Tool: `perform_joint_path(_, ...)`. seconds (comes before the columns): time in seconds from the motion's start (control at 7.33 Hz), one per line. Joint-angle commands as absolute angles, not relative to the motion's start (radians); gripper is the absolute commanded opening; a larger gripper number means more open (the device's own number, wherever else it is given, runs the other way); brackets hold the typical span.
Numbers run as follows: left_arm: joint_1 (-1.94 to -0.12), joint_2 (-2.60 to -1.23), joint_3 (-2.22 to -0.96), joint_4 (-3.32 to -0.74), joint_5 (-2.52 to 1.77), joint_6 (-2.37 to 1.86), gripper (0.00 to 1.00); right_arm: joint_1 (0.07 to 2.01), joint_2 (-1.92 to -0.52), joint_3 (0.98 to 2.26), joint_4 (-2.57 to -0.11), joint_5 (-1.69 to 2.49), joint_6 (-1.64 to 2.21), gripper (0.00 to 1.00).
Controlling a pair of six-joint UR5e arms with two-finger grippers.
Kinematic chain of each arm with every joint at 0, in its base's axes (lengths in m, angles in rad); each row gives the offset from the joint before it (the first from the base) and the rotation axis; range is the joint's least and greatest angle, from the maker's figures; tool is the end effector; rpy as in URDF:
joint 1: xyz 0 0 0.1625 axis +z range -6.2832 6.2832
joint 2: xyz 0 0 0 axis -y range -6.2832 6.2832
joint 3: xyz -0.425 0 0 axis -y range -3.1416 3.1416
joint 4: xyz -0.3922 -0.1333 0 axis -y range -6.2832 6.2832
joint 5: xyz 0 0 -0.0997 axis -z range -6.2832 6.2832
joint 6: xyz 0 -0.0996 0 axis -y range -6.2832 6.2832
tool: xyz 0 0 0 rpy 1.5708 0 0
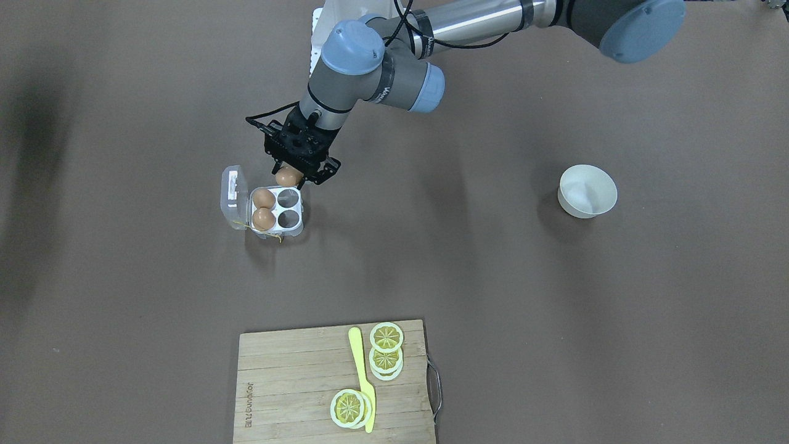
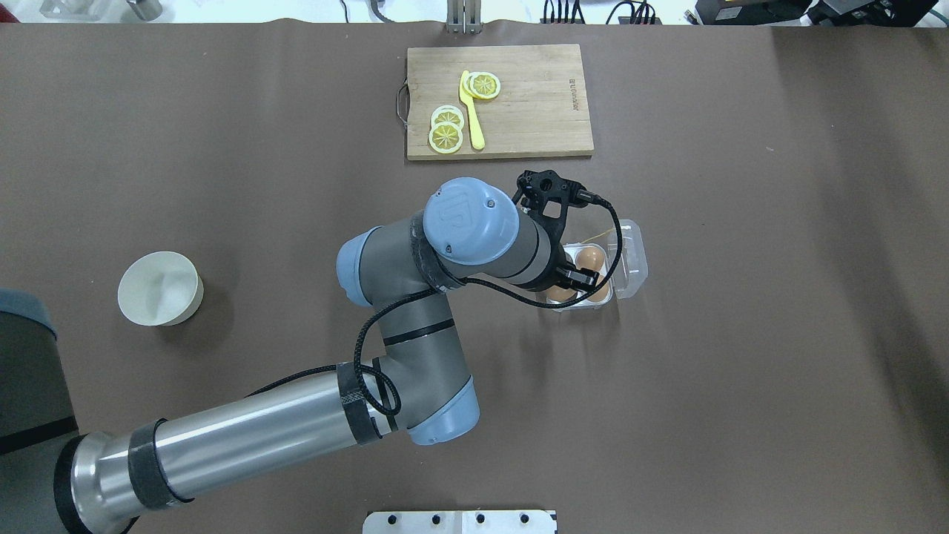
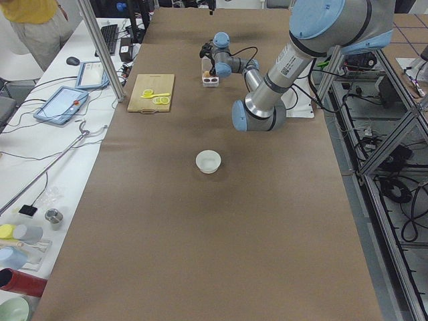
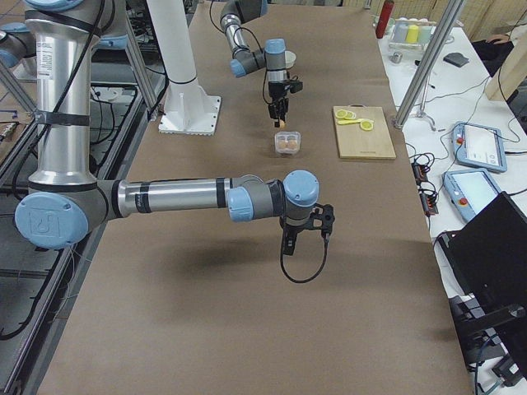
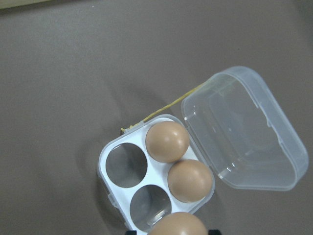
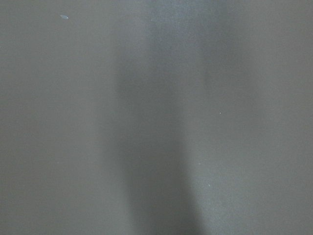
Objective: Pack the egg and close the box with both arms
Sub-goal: 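Lower the egg into the empty slot and open the left gripper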
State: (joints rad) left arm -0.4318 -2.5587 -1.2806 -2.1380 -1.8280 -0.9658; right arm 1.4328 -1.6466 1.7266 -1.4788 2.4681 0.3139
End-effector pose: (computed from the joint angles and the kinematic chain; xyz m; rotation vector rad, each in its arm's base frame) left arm 0.6607 -0.4233 0.0784 0.4319 1.2065 0.3115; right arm -0.0094 -0.4708 0.5991 -0.0443 -0.9083 0.0865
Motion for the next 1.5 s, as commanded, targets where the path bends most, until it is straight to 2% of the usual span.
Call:
perform_joint_path(0.0,-0.431,-2.582,-1.241,-2.172,-1.809,-0.965,0.40,1.433,-1.646,1.723,-1.479,2.465,0.307,1.00)
perform_joint_path(0.95,-0.431,-2.591,-1.192,-2.195,-1.769,-0.963,0.39,1.433,-1.651,1.721,-1.479,2.467,0.305,1.00)
perform_joint_path(1.09,-0.431,-2.591,-1.192,-2.195,-1.769,-0.963,0.41,1.433,-1.651,1.723,-1.479,2.461,0.305,1.00)
perform_joint_path(1.36,-0.428,-2.589,-1.192,-2.197,-1.767,-0.962,0.55,1.433,-1.651,1.721,-1.479,2.461,0.305,1.00)
